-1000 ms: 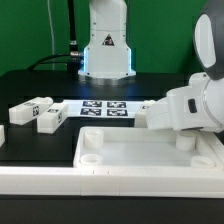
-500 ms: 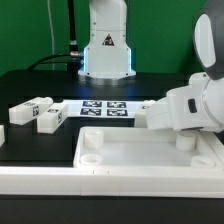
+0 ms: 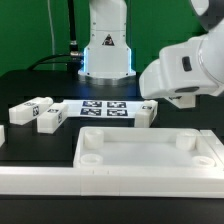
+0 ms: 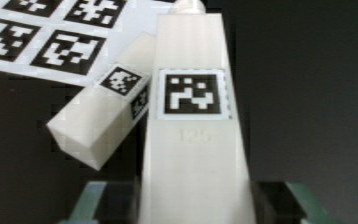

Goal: Assemble desk

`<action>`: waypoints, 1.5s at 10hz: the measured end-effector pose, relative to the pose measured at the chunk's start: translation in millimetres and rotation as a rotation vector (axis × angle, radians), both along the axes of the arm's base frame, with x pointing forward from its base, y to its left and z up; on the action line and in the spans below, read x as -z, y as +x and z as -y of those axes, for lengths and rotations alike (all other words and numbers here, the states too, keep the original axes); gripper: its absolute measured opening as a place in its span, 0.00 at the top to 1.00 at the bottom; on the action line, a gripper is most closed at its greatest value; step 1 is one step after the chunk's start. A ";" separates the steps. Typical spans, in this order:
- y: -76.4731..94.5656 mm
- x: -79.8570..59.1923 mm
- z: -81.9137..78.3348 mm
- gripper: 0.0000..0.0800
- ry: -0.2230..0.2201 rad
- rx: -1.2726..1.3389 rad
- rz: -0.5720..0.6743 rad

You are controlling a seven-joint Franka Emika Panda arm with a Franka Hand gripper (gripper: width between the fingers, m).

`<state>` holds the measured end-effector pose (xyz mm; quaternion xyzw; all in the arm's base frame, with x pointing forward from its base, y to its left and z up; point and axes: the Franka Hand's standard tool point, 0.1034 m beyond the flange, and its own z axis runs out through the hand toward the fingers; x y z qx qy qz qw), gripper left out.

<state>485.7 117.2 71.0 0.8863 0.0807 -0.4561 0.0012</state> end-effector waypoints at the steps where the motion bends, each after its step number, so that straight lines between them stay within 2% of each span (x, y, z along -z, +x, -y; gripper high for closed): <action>1: 3.8 2.9 -1.7 0.64 0.004 0.001 0.026; 3: 7.2 4.1 -2.4 0.64 0.007 0.003 0.045; 4: 19.7 4.2 -4.1 0.64 0.025 0.008 0.143; 5: 19.0 -13.5 1.0 0.64 0.038 0.005 0.172; 8: 39.8 -59.4 16.4 0.64 0.061 0.022 0.304; 9: 49.5 -71.7 17.7 0.64 0.064 0.028 0.352; 10: 59.8 -78.0 15.8 0.64 0.072 0.029 0.417; 11: 65.6 -74.5 15.0 0.64 0.081 0.034 0.514; 12: 59.4 -74.1 15.9 0.64 0.082 0.034 0.552; 13: 68.5 -74.0 14.7 0.64 0.092 0.038 0.638; 15: 72.4 -74.8 14.5 0.64 0.107 0.043 0.795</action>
Offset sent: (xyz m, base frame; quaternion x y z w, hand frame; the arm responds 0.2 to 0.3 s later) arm 0.0000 0.0000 0.0000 0.0000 0.1938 0.0000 0.9810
